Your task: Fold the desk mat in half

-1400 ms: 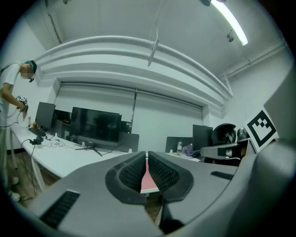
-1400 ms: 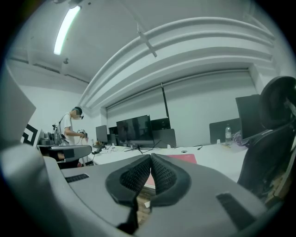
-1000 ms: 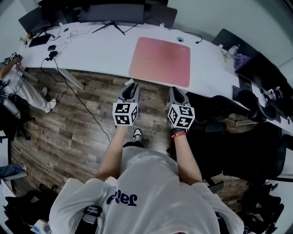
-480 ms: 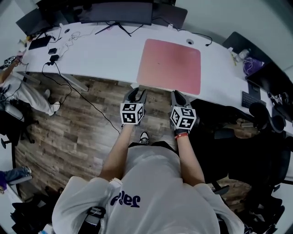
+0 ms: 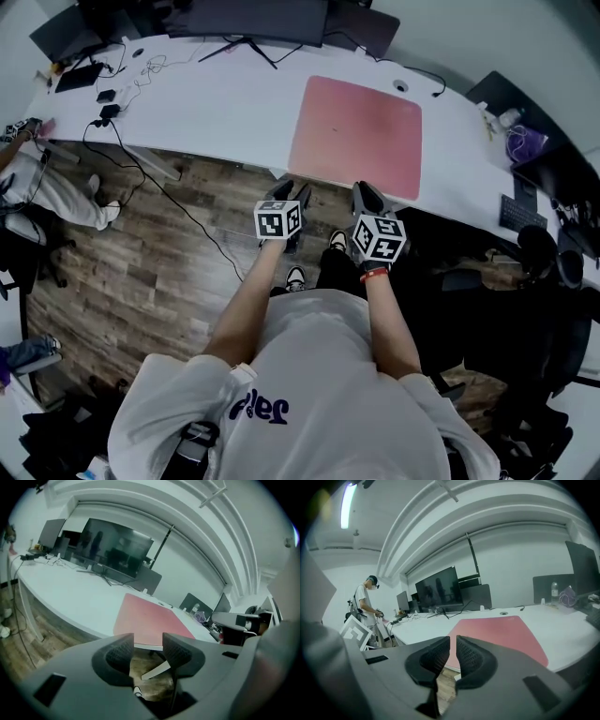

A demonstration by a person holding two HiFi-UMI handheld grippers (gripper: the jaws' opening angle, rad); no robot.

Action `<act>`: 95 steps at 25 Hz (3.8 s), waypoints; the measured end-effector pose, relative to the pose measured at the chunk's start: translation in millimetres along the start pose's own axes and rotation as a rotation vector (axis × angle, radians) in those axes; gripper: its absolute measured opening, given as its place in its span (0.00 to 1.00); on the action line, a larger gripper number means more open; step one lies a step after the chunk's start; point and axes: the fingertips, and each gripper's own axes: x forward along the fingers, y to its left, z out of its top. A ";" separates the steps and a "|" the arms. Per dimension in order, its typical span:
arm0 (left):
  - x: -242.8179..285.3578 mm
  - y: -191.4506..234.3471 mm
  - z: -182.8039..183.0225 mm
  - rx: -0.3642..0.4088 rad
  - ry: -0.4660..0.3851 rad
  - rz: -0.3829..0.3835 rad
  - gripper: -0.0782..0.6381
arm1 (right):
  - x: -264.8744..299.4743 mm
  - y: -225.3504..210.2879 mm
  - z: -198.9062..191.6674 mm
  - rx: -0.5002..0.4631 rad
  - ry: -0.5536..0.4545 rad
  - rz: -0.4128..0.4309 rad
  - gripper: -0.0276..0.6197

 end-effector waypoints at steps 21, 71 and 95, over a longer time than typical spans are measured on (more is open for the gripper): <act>109.6 56.5 -31.6 -0.728 0.063 0.043 0.37 | 79.6 -68.9 -10.6 0.084 0.079 0.015 0.10; 125.7 20.9 47.2 -0.903 -0.073 -0.017 0.14 | 68.7 -119.0 -96.4 1.262 -0.036 0.035 0.29; 138.1 21.8 52.4 -0.888 -0.062 0.016 0.14 | 87.0 -174.9 -82.7 1.315 -0.094 -0.101 0.09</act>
